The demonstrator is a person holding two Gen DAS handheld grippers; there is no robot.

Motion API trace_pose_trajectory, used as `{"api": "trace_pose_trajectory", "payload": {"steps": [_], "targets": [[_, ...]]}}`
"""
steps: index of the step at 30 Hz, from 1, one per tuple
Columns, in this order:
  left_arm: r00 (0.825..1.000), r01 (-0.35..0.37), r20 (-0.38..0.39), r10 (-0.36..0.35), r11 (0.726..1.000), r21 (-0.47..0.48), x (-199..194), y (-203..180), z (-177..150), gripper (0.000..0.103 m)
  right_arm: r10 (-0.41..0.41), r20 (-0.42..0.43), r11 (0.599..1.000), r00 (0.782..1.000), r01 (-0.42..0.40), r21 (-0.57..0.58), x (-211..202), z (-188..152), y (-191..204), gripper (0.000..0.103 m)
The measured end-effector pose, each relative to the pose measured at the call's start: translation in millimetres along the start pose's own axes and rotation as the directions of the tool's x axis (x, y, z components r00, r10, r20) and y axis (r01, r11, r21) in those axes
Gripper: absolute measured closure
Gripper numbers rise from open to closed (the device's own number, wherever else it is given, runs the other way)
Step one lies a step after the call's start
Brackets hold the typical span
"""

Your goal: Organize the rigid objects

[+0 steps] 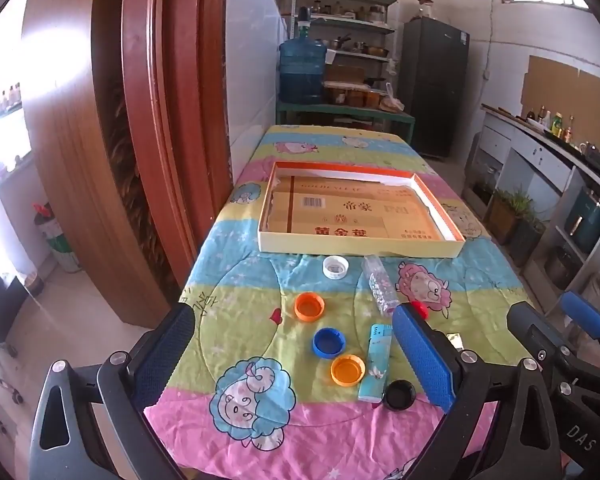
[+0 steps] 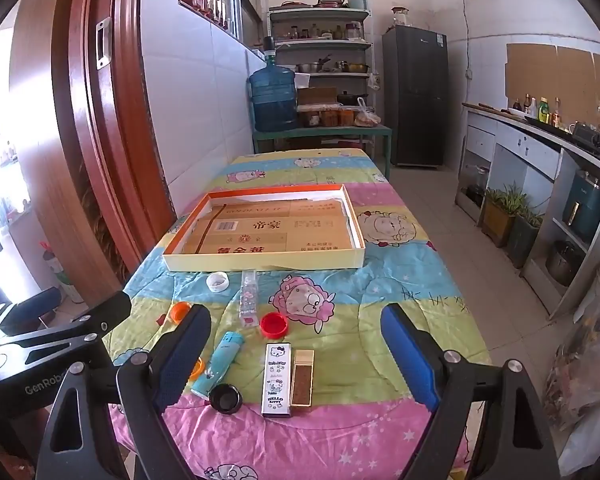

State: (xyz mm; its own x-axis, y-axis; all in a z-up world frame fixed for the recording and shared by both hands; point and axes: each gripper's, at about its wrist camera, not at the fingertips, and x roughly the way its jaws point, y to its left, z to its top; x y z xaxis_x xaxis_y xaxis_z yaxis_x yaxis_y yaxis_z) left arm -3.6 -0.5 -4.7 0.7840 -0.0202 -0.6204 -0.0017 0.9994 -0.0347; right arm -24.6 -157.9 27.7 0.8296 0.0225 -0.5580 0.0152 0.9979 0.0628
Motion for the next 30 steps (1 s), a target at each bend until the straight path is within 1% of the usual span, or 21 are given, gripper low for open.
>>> {"api": "trace_pose_trajectory", "payload": {"steps": [30], "targets": [[1.0,0.007,0.002,-0.007,1.0,-0.015,-4.2,5.3,-0.6,0.004,0.011,-0.007,1.0,1.0,-0.011,-0.016,4.3,-6.4,6.5,0.017]]}}
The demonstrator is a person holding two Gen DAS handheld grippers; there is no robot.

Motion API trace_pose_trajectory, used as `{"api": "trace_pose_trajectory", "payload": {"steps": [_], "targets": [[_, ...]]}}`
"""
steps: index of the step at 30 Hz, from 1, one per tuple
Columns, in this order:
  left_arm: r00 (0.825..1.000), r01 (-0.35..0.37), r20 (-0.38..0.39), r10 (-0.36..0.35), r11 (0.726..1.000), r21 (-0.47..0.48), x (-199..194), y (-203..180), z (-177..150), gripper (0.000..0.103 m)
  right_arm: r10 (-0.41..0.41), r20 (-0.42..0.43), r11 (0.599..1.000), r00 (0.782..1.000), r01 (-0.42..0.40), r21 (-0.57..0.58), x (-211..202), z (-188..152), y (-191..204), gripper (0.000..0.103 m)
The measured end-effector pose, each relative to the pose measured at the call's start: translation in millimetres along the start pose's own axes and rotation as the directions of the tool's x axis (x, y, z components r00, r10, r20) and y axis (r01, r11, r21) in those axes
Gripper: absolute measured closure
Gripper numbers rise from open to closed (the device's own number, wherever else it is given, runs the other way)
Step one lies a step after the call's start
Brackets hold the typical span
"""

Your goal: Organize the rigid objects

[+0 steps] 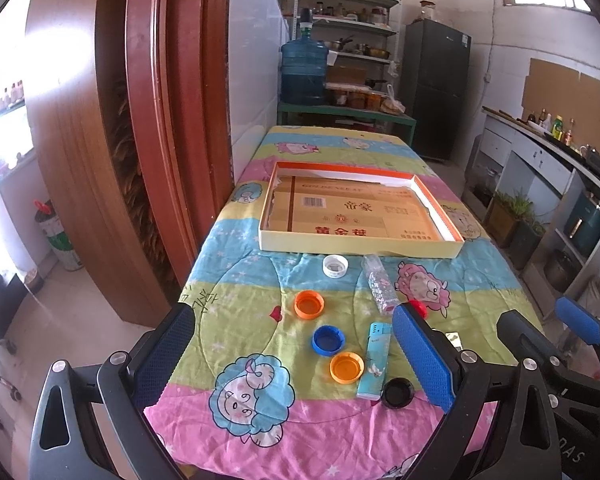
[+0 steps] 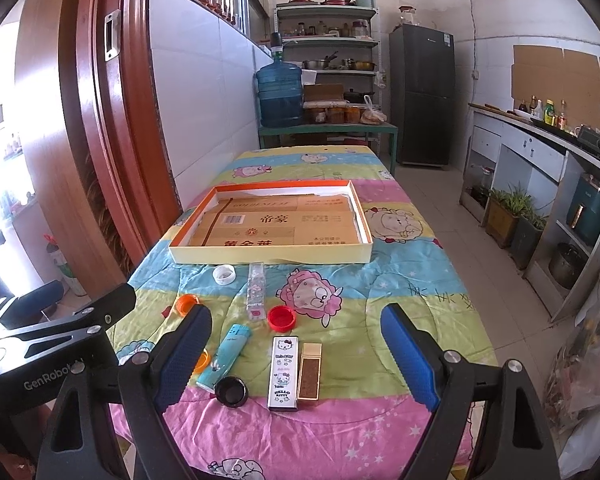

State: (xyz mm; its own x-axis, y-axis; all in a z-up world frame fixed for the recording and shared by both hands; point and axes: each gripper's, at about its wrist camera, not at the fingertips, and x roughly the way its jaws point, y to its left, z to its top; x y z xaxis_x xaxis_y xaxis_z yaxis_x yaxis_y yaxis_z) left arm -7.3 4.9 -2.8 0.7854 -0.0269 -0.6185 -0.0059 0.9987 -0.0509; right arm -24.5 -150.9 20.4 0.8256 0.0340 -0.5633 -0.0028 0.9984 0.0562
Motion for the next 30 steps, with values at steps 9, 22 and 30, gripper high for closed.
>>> {"api": "trace_pose_trajectory", "payload": {"steps": [9,22,30], "targets": [[1.0,0.0,0.0,0.0,1.0,0.0,-0.4,-0.3,-0.5,0.004,0.001,-0.001,1.0,1.0,-0.001,0.0,0.0,-1.1,0.0,0.017],[1.0,0.003,-0.001,-0.003,1.0,0.004,-1.3,-1.7,-2.5,0.004,0.009,-0.001,1.0,1.0,-0.009,-0.004,1.5,-3.5,1.0,0.017],[1.0,0.003,-0.002,-0.003,1.0,0.004,-1.7,-2.4,-3.0,0.004,0.011,-0.005,1.0,1.0,-0.011,-0.006,1.4,-5.1,1.7,0.017]]}}
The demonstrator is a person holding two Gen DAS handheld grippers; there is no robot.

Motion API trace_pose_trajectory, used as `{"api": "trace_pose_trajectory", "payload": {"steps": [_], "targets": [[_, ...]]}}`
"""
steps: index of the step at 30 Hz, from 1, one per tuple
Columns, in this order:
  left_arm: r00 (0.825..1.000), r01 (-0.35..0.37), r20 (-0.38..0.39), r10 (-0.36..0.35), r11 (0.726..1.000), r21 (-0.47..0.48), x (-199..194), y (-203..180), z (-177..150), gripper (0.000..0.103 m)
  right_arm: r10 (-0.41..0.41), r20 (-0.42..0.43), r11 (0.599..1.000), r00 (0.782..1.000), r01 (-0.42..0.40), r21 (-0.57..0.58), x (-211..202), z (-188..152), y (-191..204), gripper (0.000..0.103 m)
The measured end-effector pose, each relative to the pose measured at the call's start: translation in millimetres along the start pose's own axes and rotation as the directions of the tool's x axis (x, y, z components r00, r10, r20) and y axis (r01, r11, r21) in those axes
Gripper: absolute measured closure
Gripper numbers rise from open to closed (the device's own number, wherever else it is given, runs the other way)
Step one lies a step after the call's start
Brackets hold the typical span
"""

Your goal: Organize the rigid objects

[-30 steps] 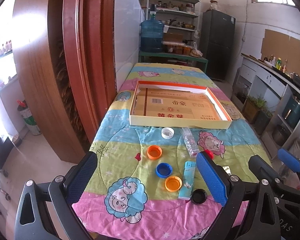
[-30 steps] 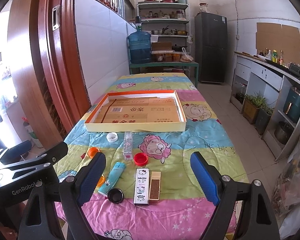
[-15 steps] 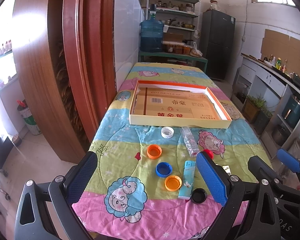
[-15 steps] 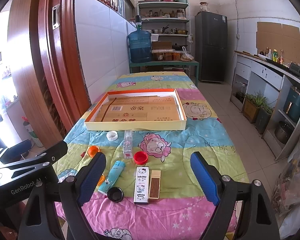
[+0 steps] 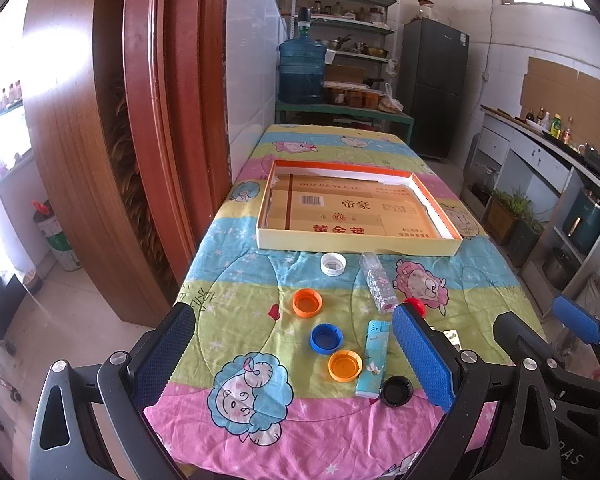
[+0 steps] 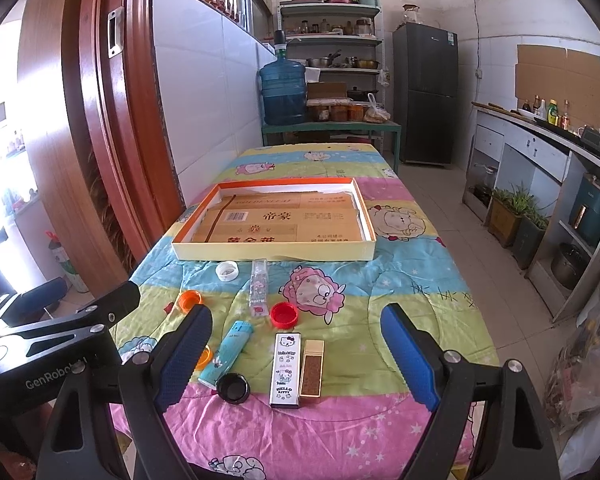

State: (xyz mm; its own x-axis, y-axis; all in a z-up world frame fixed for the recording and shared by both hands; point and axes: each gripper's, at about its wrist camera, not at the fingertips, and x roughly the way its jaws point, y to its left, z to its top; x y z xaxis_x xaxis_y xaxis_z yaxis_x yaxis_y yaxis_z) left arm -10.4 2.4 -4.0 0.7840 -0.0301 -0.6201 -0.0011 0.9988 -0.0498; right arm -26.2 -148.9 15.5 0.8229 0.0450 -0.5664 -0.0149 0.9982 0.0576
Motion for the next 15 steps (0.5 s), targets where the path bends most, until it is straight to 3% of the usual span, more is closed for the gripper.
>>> {"api": "trace_pose_trajectory", "payload": {"steps": [15], "targets": [[1.0,-0.006,-0.01,0.006,1.0,-0.001,5.4,0.9,-4.0,0.004,-0.001,-0.02,1.0,1.0,0.001,0.004,0.4,-0.6,-4.9,0.017]]}}
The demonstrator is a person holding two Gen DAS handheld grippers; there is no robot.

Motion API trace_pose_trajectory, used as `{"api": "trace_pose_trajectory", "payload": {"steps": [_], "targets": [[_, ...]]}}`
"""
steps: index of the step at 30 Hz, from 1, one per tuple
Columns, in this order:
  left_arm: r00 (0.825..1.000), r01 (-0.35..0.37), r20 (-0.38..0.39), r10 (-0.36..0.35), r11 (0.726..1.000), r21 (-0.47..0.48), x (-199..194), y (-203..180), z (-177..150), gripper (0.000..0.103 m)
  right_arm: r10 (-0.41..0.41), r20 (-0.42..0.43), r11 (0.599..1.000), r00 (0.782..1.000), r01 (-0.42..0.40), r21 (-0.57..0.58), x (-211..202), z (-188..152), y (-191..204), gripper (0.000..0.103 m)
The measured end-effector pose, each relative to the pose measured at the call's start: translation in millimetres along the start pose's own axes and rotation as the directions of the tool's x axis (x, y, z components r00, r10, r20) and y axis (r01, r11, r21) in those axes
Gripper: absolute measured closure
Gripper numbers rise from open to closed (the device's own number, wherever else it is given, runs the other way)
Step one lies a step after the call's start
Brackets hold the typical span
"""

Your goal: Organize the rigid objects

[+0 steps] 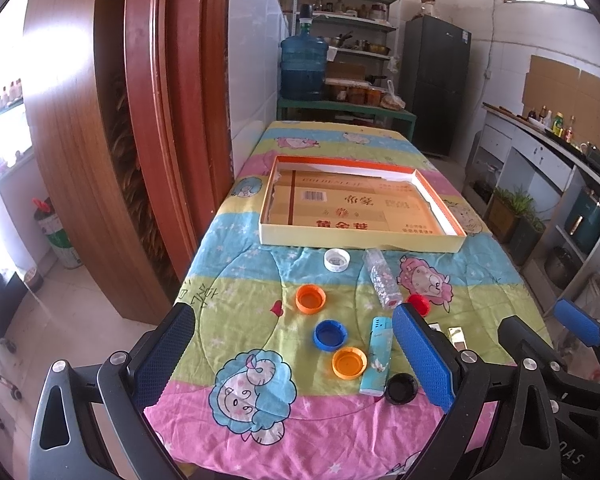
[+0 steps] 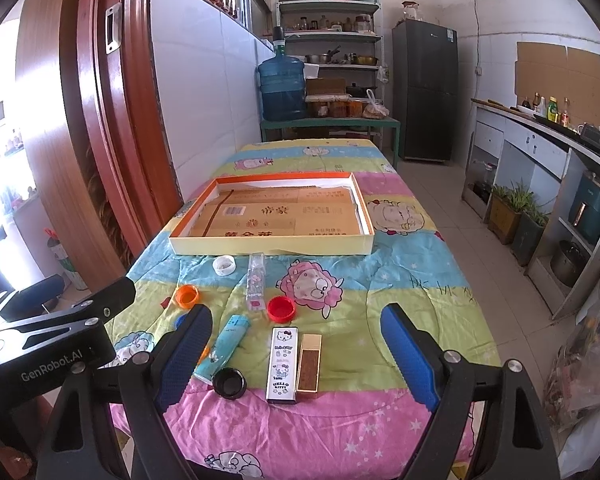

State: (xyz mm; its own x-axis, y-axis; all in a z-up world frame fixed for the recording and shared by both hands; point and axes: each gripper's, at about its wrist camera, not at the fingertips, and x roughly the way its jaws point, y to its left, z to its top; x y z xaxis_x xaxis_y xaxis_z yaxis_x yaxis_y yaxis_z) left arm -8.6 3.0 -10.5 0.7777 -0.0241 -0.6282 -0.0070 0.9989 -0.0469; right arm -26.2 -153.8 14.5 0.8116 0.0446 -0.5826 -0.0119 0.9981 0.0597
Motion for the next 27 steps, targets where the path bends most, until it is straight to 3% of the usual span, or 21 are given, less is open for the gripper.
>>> {"api": "trace_pose_trajectory", "payload": {"steps": [8,15,27], "targets": [[0.998,-0.014,-0.054,0.013,1.0,-0.019,23,13,-10,0.004,-0.025,-0.045,1.0,0.999,0.026,0.008,14,-14,-9,0.017],[0.988,0.063,-0.14,-0.062,0.998,0.005,52,1,-30,0.004,-0.036,-0.12,0.999,0.992,0.038,0.019,35,-35,-16,0.022],[0.974,0.069,-0.219,-0.065,0.998,0.009,88,0,-51,0.01,-0.015,-0.177,0.999,0.984,0.022,0.038,55,-48,-24,0.026]]}}
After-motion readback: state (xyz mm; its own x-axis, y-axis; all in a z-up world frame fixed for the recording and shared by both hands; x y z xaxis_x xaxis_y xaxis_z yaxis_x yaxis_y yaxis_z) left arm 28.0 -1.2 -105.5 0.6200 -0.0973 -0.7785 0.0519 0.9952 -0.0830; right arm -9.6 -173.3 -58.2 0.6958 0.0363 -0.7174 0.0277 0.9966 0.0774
